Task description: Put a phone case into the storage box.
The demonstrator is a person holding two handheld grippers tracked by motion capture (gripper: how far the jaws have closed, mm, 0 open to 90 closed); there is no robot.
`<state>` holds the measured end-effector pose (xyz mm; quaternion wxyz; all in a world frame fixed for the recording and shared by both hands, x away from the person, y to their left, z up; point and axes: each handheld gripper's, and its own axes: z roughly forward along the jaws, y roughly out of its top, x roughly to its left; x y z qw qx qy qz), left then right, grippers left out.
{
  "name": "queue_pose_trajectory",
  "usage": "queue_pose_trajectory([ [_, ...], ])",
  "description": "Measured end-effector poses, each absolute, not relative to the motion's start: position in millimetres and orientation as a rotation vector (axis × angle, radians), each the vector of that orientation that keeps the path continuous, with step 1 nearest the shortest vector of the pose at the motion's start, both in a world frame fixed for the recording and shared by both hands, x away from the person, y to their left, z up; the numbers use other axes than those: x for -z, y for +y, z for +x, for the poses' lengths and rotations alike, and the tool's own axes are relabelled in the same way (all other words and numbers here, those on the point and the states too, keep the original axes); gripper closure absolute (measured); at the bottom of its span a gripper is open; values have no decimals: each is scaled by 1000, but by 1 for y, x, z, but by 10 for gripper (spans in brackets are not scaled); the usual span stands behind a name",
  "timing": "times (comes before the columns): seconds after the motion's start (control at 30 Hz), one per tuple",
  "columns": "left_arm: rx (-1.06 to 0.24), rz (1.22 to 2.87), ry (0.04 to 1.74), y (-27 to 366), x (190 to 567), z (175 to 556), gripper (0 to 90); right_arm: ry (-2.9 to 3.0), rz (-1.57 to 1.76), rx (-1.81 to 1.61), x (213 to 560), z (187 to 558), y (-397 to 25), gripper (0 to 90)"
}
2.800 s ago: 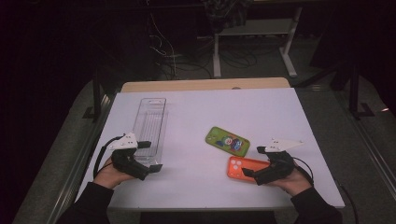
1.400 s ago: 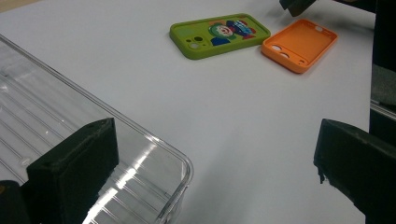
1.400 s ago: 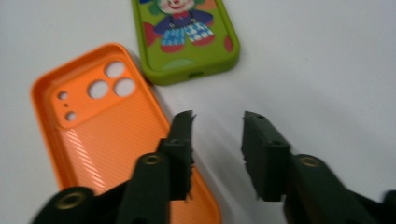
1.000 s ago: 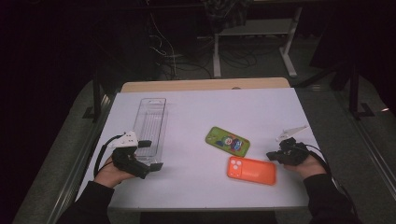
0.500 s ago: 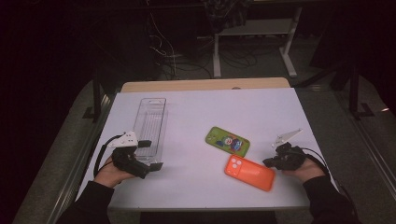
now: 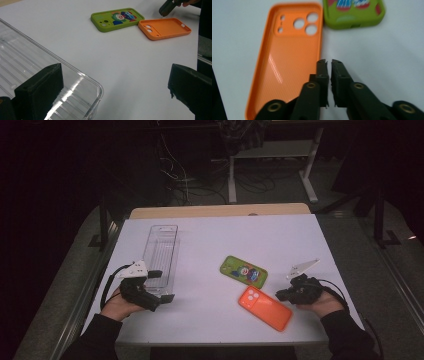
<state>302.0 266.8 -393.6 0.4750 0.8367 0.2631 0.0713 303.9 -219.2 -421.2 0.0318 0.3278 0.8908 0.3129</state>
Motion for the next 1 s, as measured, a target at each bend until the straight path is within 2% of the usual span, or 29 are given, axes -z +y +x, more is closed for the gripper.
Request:
queue_pose_trajectory([
  [0.03,-174,2046,643,267,394,302,0,2743,1010,-964,421,304,-219,782],
  [0.07,-173,2042,643,267,394,302,0,2698,1029,-1010,416,303,-216,669],
  [0.13,-172,2043,644,267,393,302,0,2678,1041,-1031,414,302,-214,650],
  [0.17,-171,2044,645,266,393,301,0,2668,1044,-1052,413,302,-213,599],
  [0.2,-173,2045,643,266,394,301,0,2615,1079,-1120,411,300,-209,496],
  [0.23,-174,2045,642,266,394,301,0,2615,1079,-1120,411,300,-209,496],
  [0.27,-173,2045,644,266,394,301,0,2589,1074,-1183,411,298,-208,371],
  [0.3,-176,2049,642,266,394,301,0,2589,1074,-1183,411,298,-208,371],
  [0.33,-177,2051,641,266,394,301,0,2550,1091,-1246,410,296,-204,261],
  [0.37,-178,2052,641,266,394,301,0,2550,1091,-1246,410,296,-204,261],
  [0.47,-177,2049,643,266,394,301,0,2470,1105,-1277,409,295,-200,127],
  [0.53,-178,2052,642,266,394,301,0,2438,1107,-1279,409,296,-197,73],
  [0.57,-181,2056,637,266,394,301,0,2431,1126,-1293,408,297,-196,2],
  [1.0,-175,2052,641,266,394,301,0,2369,1134,-1296,403,298,-200,0],
])
